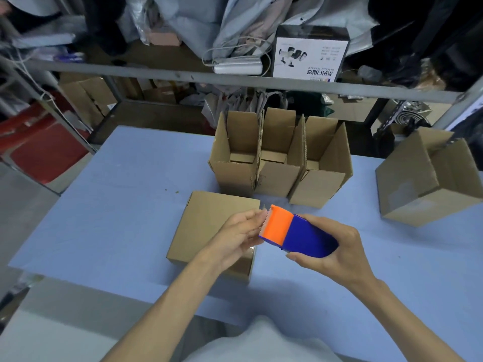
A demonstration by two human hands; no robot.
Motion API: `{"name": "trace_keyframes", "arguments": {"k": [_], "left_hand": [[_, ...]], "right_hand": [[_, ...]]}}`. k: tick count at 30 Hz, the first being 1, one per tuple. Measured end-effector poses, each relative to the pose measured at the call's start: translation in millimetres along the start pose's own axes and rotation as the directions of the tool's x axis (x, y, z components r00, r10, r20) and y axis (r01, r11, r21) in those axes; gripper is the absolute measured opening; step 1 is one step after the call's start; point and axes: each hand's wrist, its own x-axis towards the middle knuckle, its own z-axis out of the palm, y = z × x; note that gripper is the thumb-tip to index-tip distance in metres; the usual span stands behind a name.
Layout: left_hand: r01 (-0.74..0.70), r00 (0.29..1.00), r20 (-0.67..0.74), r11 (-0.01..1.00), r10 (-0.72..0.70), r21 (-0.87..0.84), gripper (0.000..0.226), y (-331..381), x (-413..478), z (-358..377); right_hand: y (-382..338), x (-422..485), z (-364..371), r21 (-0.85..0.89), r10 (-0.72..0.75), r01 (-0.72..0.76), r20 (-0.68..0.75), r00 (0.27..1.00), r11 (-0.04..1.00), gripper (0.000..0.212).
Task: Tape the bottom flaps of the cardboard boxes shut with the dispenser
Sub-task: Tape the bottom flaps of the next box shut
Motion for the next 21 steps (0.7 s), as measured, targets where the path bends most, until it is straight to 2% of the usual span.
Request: {"name": "trace_keyframes", "arguments": {"k": [3,8,10,12,14,18,21], "left_hand": [[0.032,0.999,0.045,0.999,-0.030,-0.040,0.044,3,0,-2],[0.091,0.996,0.000,0.978,-0.093,-0.189,0.039,15,2,-12],[0.070,0.997,0.015,0.996,-0.070,-0.058,0.022,16,2,-11],[0.046,0.998,-0.042,0.992,-0.041,0.118,0.007,15,2,-9],[0.021,0.992,-0.123,0.975,0.006,0.220,0.006,14,2,-6],[0.006,0.975,-0.213,0.952,0.062,0.305,0.012,16,1,-3],[0.007,0.974,-0.215,0.935,0.074,0.353,0.009,17,1,-6]], "right_hand": [[-1,-1,1,0.039,0.019,-0.020,0.011,1.000,0.999,0.073],[-1,0,-1,0.063,0.057,-0.055,-0.019,0.998,0.996,0.071],[-1,0,-3,0.042,0.055,-0.054,-0.014,0.998,0.998,0.072],[-2,0,-4,0.010,0.031,-0.031,0.007,0.999,0.999,0.071],[-3,0,-3,-0.016,0.004,-0.004,0.019,1.000,1.000,0.071],[-2,0,-3,-0.037,-0.006,0.007,0.017,1.000,0.999,0.071],[-1,1,-4,-0.034,-0.007,0.008,0.036,0.999,0.999,0.072]]}}
